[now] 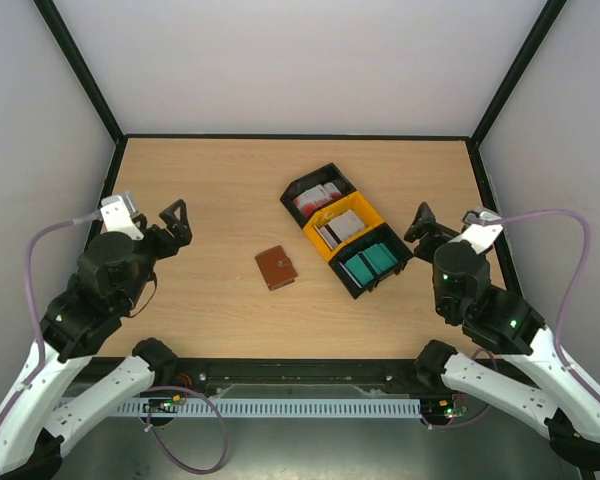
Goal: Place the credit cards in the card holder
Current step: Reset both arms
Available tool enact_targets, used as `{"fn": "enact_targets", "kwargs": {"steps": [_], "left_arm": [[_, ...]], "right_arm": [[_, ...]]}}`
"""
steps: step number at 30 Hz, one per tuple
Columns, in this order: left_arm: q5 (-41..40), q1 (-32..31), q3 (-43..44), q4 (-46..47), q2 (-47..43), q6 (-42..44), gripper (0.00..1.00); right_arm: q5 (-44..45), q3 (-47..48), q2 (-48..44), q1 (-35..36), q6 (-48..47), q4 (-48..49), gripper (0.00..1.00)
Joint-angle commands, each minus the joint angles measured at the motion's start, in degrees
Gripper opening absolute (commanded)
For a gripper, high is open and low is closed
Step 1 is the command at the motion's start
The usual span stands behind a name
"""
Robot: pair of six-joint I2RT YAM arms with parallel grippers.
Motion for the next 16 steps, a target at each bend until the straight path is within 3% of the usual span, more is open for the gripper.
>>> {"fn": "enact_targets", "kwargs": {"steps": [1, 16], "left_arm": [[-3.94, 0.30, 1.17, -3.64, -2.53, 3.66, 0.99], [-7.14, 0.28, -1.74, -2.50, -8.26, 5.10, 0.99]], "right_arm": [[5.99, 2.25, -2.69, 0.03, 3.22, -5.38, 0.98], [9.05, 0.39, -8.17, 0.06, 5.02, -4.11, 0.98]]}}
